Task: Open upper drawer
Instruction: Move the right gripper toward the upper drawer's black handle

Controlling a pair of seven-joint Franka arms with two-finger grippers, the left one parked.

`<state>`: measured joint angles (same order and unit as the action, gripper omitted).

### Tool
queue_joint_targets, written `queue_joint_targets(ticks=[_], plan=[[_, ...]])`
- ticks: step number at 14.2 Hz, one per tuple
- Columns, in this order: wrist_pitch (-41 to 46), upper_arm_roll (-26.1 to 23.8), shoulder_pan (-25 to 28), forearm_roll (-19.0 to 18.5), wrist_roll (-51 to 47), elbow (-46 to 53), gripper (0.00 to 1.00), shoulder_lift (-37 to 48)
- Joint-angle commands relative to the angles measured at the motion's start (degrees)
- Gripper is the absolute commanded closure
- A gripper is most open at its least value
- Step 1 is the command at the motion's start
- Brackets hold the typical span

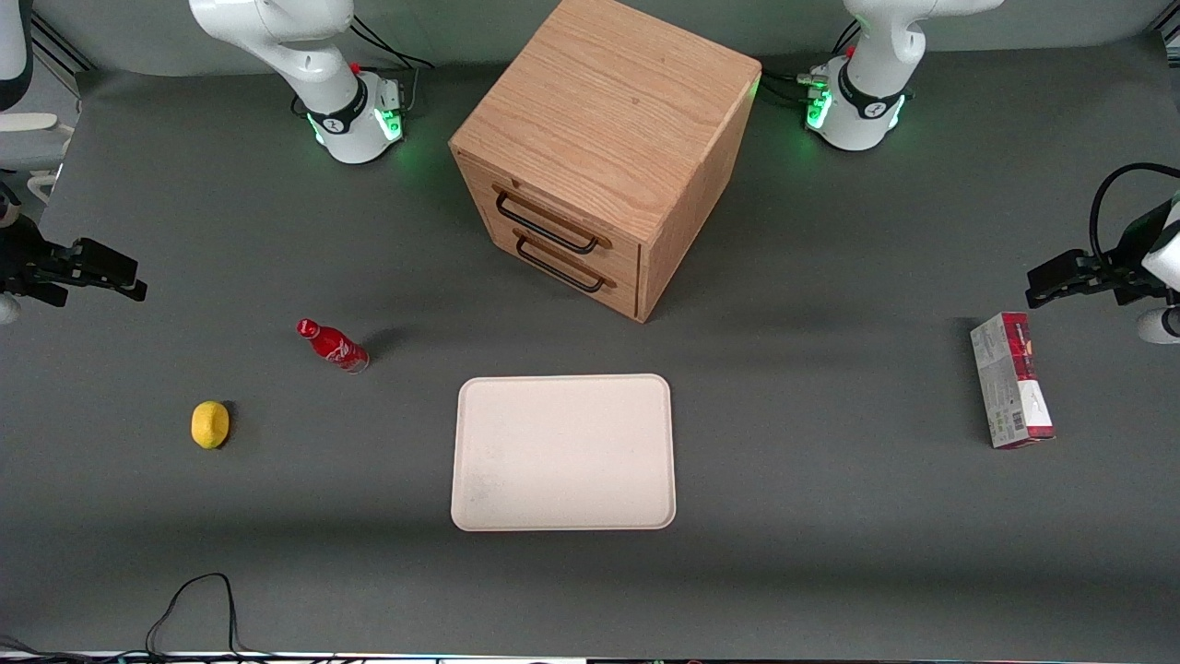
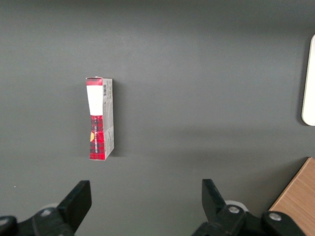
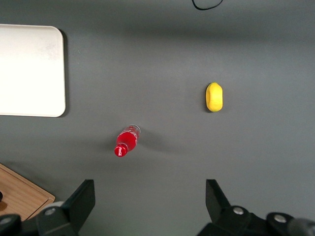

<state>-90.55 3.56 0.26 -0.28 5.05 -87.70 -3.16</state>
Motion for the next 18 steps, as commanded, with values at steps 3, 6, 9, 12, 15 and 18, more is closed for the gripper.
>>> queue_joint_targets(ticks=[3,6,9,12,15,18], plan=[[0.6,0.2,0.3,-0.3,0.7,0.2,0.0,0.5],[0.8,-0.9,2.6,0.2,1.1,1.2,0.0,-0.4],[0.4,-0.9,9.0,2.3,1.1,2.2,0.0,-1.7],[0.2,-1.0,16.1,3.0,1.2,3.9,0.0,-4.0],[-0.2,-1.0,24.0,3.0,1.2,7.1,0.0,-8.0],[-1.6,-1.0,30.2,3.0,1.5,7.8,0.0,-10.0]])
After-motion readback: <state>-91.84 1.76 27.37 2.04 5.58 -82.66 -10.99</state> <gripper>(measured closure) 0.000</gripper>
